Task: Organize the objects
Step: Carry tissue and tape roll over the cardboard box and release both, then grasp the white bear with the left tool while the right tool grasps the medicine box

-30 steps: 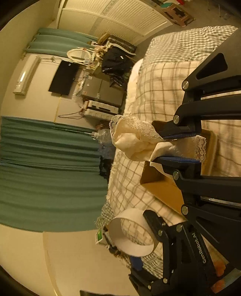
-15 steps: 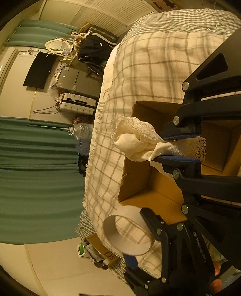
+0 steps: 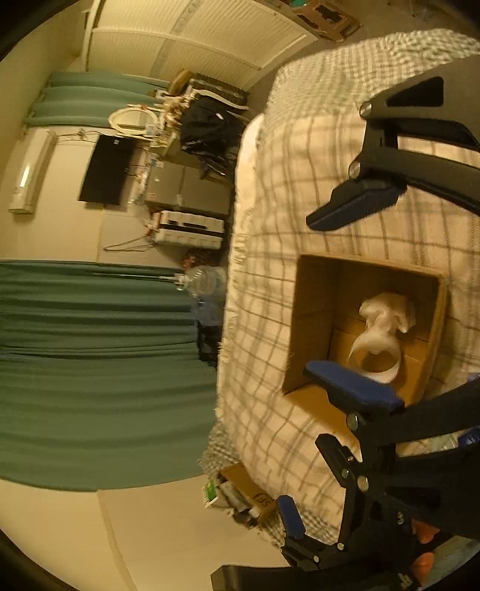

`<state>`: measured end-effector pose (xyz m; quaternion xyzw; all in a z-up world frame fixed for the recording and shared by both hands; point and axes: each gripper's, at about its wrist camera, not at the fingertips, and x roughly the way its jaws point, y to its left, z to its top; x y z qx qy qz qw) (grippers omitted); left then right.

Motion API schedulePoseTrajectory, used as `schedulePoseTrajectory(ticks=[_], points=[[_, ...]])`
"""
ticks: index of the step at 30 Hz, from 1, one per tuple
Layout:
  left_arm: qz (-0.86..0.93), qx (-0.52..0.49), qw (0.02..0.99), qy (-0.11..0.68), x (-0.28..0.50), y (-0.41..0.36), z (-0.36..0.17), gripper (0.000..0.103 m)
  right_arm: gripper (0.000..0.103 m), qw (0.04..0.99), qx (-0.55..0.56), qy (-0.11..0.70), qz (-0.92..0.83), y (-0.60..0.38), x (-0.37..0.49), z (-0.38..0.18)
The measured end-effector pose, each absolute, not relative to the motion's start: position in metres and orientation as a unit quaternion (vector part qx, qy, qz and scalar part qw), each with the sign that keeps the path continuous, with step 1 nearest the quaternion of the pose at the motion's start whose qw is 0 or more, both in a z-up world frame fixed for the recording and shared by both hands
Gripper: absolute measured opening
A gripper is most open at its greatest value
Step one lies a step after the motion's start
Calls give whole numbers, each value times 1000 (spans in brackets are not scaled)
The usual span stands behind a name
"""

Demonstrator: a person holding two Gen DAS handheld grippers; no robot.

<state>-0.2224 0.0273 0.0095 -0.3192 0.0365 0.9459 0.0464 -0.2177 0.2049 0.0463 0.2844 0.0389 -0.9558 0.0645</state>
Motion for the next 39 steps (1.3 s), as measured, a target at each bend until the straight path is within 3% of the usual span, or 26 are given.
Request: schedulePoseTrajectory(ticks=[5, 12, 26, 38, 39], points=[[948, -316, 30, 33, -184, 12, 37, 103, 93, 63, 252, 50, -964, 205, -164, 88], [946, -320, 15, 44, -123, -3, 36, 103, 102, 72, 238, 68, -966, 198, -90, 108], [906, -422, -11, 22, -81, -10, -97, 99, 103, 93, 382, 57, -918, 190, -67, -39], [888, -456, 59, 29, -89, 16, -120, 93, 103, 74, 398, 28, -914, 203, -76, -61], [880, -468, 74, 22, -92, 19, -125, 81, 103, 74, 399, 29, -913, 202, -76, -62]])
